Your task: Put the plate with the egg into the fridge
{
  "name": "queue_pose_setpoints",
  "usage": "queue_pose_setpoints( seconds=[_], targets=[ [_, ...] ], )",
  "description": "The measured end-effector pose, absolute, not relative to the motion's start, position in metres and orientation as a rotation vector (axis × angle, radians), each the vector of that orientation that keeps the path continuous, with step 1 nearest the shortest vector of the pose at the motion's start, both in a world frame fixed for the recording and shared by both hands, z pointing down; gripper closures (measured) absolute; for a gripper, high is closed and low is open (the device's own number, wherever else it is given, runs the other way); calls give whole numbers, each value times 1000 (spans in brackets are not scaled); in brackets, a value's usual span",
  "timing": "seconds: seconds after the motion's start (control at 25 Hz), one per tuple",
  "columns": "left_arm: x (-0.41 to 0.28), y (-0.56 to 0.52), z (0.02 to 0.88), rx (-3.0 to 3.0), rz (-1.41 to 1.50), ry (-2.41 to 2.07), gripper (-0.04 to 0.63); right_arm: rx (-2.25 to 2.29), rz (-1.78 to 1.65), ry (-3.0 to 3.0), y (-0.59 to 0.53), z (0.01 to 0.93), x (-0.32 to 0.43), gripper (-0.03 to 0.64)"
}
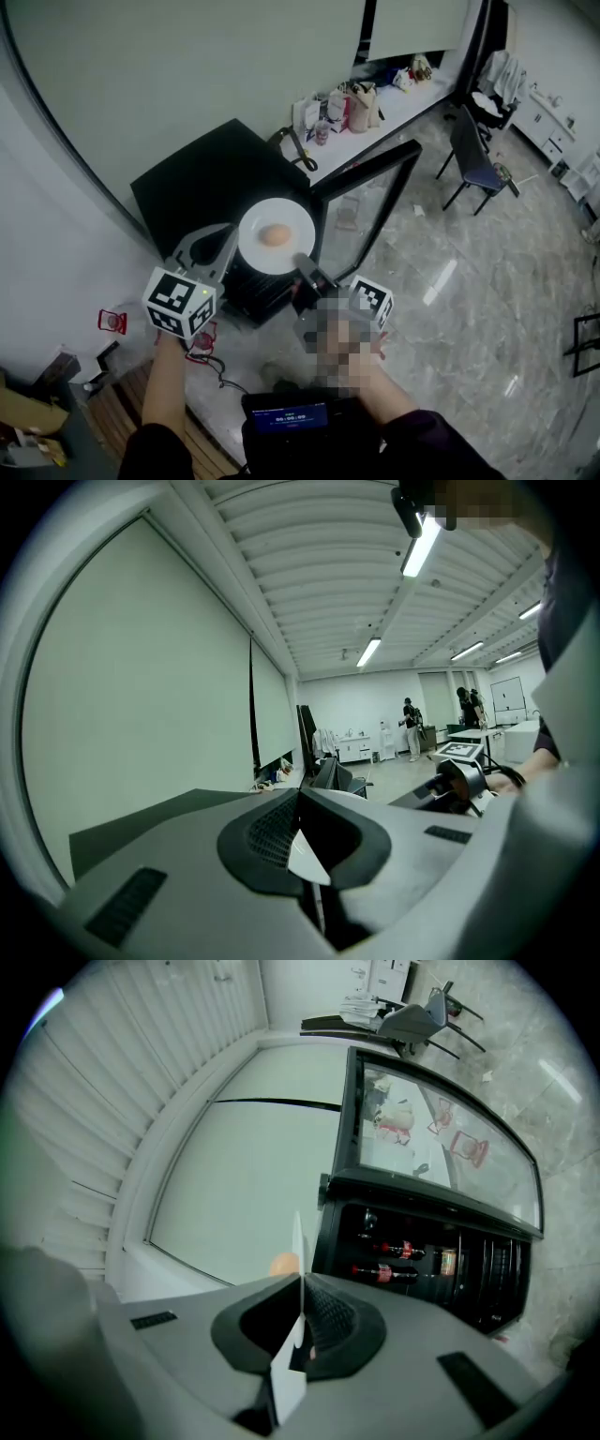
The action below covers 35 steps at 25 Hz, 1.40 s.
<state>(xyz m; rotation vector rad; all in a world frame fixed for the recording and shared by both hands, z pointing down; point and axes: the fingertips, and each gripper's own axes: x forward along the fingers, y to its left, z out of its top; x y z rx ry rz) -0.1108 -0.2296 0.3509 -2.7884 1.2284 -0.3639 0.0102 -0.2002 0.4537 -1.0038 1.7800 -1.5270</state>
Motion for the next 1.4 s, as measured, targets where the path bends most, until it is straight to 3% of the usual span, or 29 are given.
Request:
queue_pose_setpoints(
  seconds=[0.48,1.08,1.4],
  targets=[
    [-96,-173,413,-2769,-263,1545,586,-957,-1656,1748,-166,505,50,600],
    [-119,-170,453,-2809,-307,1597,586,-981,-1740,1693,-164,541,11,600],
    [-132,-177,519,-2845,-345,1667,586,-1025,-1826,1594,-178,610,-15,600]
  ],
)
